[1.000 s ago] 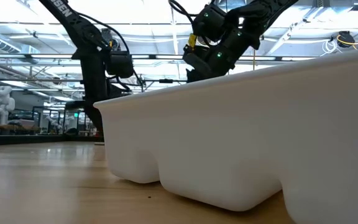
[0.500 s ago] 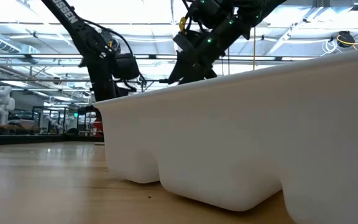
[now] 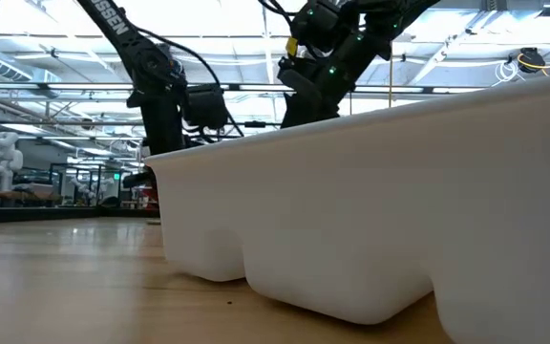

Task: Sort silverware
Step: Put the gold table knife into the cutlery tray with the other gold table knives

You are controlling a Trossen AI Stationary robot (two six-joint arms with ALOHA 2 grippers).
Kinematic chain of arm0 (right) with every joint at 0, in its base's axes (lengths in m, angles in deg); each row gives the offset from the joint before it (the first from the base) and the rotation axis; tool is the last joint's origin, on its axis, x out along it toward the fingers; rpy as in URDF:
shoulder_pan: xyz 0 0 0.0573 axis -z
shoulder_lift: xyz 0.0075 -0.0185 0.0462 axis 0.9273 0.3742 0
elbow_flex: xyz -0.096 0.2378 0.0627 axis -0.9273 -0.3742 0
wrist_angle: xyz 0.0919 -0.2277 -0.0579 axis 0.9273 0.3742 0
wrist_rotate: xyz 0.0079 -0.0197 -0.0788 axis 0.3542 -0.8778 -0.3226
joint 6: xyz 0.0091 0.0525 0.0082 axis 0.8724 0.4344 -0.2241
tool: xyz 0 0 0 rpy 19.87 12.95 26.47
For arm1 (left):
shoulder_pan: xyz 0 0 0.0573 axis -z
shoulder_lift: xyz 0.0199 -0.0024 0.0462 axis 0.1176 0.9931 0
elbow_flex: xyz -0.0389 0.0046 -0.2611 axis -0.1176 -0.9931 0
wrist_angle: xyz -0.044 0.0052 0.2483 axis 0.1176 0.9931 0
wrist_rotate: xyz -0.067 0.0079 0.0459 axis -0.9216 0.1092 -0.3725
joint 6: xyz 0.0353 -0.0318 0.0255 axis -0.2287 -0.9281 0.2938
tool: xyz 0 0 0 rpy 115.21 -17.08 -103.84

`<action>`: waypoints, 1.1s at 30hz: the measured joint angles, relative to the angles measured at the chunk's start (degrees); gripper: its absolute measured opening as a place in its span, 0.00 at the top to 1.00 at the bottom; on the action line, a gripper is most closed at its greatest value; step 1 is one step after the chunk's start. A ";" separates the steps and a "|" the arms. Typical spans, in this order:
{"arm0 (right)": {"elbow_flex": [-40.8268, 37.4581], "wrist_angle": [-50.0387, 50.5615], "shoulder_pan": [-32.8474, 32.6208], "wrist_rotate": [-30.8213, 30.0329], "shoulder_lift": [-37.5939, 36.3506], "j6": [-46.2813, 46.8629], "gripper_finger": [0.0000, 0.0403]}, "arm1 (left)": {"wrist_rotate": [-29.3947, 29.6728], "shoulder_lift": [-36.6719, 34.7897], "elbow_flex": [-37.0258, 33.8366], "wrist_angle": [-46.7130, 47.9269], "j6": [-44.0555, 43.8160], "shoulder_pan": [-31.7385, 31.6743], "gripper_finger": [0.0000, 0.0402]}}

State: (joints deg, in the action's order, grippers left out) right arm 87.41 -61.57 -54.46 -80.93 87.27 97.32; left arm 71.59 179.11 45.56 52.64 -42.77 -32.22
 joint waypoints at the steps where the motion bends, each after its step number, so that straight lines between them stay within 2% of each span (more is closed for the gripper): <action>1: 0.00 0.50 0.00 -0.02 0.00 0.00 0.50 | 0.03 0.02 0.00 -0.06 -0.73 1.02 1.00; 4: 0.00 0.92 0.00 0.07 0.00 0.00 0.50 | -1.32 0.02 -0.04 -0.50 -2.85 3.37 1.00; 11: 0.00 2.39 0.00 1.93 0.00 2.09 0.50 | -9.58 0.11 -0.20 -6.71 -8.57 9.68 1.00; 15: 0.00 3.41 0.00 1.44 0.37 4.41 0.50 | -8.87 -0.15 0.41 -10.46 -10.25 12.77 1.00; 20: -0.02 9.32 -0.01 1.58 1.87 11.14 0.50 | -7.96 -0.17 1.58 -13.21 -11.39 15.08 1.00; 23: -0.04 11.09 -0.88 1.71 3.38 12.12 0.50 | -7.42 -1.18 2.40 -9.39 -10.85 15.61 1.00; 28: -0.07 9.43 -3.16 2.24 5.62 6.24 0.50 | -3.78 -4.49 4.19 -1.72 -4.25 16.98 1.00; 33: 0.06 7.41 -5.70 3.48 6.36 -9.26 0.50 | -3.95 -5.27 4.41 2.74 0.74 19.22 1.00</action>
State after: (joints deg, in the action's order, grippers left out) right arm 87.46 -54.17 -60.17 -77.45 93.63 88.06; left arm 67.63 173.84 49.97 55.38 -42.02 -13.00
